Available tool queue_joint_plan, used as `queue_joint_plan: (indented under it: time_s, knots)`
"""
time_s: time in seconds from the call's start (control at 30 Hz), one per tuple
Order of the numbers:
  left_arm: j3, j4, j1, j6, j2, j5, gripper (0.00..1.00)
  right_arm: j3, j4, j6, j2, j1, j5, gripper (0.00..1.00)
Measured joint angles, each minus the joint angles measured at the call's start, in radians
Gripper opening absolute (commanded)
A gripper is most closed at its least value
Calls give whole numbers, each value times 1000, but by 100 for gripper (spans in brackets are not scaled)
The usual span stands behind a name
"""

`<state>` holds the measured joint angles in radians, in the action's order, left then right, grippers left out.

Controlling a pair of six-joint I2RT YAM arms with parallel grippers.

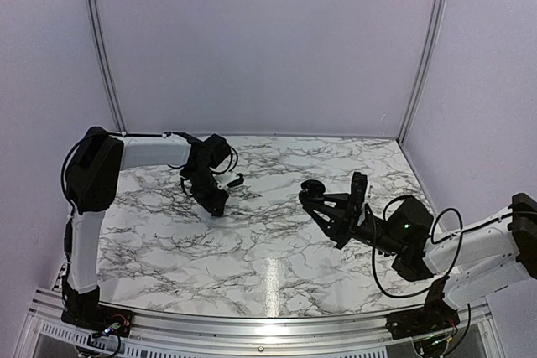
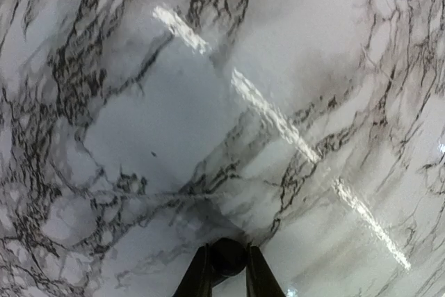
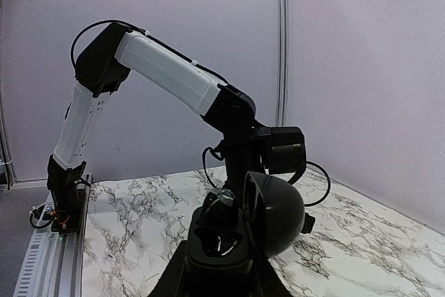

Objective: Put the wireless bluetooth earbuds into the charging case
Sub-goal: Move the right earbud to the center of the board, then pick up the right earbud from the center of the board.

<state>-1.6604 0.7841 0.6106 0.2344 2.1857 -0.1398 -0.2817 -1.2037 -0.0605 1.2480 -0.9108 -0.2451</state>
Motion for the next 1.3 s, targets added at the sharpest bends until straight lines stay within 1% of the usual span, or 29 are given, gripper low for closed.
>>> queue_joint_plan:
  time_s: [0.1,0.27,0.43,0.57,0.73,0.93,1.1,1.3]
  knots:
    - [127,-16,25,-62,-82,13,13,0,0,0,-5,0,-1,0]
    - [358,-40,103,-175,-241,21,12,0,3,0,-31,0,-7,0]
    - [505,-43,183,-272,-350,22,12,14,13,0,-69,0,-7,0]
    - [560,-43,226,-328,-391,26,13,26,26,0,-87,0,-8,0]
    - [557,-25,273,-384,-393,65,18,32,40,0,-100,0,-8,0]
    - [476,52,327,-404,-324,122,27,39,54,0,-106,0,-7,0]
    - [401,135,347,-394,-265,164,27,49,61,1,-133,0,-6,0]
    - [344,196,364,-377,-224,202,27,62,63,1,-154,0,3,0]
